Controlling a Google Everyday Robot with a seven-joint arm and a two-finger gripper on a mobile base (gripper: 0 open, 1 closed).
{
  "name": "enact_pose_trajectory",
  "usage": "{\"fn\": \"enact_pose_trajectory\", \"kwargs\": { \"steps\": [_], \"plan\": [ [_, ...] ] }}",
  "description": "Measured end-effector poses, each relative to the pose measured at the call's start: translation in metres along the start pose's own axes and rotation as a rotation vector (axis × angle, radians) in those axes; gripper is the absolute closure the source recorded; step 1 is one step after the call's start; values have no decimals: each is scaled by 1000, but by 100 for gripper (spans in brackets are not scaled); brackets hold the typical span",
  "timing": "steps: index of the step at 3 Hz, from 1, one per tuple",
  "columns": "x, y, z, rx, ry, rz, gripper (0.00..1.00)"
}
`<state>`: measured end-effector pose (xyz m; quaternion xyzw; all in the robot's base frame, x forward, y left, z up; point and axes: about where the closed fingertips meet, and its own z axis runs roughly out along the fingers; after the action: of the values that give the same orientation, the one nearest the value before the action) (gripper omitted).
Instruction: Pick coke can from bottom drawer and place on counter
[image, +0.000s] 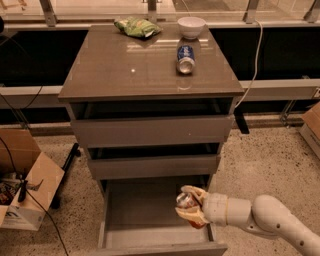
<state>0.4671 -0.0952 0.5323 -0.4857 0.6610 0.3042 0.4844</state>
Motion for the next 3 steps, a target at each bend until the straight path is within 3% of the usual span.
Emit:
{"fn": "enact_pose_trajectory", "kwargs": {
  "steps": [1,2,3],
  "plan": [
    [-72,6,-21,107,53,-18,100],
    [-94,1,-31,127,98,-71,100],
    [-94,1,-31,127,98,-71,100]
  ]
}}
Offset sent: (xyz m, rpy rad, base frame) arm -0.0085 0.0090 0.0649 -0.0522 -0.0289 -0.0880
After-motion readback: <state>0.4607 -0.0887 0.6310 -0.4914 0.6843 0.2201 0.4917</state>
